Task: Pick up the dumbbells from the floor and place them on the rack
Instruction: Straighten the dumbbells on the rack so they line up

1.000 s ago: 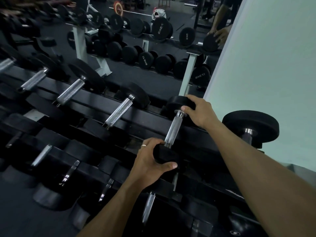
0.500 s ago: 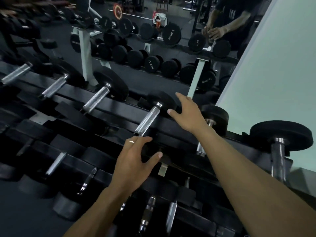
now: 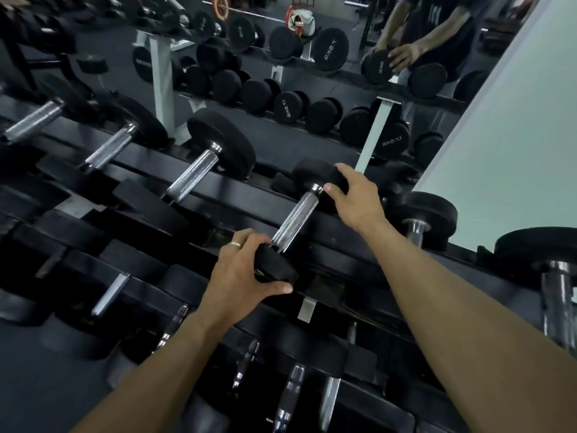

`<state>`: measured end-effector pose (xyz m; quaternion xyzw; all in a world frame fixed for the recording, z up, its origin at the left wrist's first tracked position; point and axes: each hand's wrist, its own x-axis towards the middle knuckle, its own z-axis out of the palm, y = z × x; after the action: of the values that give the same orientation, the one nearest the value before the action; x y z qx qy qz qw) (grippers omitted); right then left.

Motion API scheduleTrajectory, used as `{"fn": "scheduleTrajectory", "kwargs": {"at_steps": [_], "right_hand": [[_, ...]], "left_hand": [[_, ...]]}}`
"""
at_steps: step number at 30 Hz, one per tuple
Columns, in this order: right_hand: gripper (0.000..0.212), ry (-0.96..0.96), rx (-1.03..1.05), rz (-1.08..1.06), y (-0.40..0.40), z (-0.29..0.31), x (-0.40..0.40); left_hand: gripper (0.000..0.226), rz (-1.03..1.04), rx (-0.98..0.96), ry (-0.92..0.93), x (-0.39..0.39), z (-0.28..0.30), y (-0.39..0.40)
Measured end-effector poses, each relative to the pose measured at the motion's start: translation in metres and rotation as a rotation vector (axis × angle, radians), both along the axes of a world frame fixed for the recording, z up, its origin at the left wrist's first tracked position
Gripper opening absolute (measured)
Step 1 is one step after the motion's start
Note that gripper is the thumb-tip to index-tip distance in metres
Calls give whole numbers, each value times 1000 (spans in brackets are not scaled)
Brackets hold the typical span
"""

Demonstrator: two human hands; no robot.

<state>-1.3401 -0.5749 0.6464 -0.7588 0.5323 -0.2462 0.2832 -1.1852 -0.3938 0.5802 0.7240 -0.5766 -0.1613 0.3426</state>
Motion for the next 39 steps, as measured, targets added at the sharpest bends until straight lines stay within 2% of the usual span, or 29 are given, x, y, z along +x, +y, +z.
{"fn": "scheduleTrajectory", "kwargs": {"at_steps": [11, 24, 28, 30, 34, 36, 39], "right_hand": [[50, 196, -104, 86, -11, 4, 16], [49, 211, -3, 81, -17, 10, 22], [66, 285, -107, 131, -12, 27, 39], [71, 281, -163, 195, -6, 34, 60], [70, 300, -146, 335, -2, 33, 107], [72, 315, -146, 367, -2, 30, 124], [78, 220, -88, 396, -3, 32, 153]], "left_hand": [[73, 106, 7, 136, -17, 0, 4], [75, 80, 128, 172, -15, 6, 5], [86, 39, 159, 157, -9, 15, 8], [84, 23, 157, 113, 1, 23, 13], [65, 108, 54, -41, 45, 43, 19], [65, 182, -21, -146, 71, 52, 19], [69, 295, -76, -275, 112, 56, 18]]}}
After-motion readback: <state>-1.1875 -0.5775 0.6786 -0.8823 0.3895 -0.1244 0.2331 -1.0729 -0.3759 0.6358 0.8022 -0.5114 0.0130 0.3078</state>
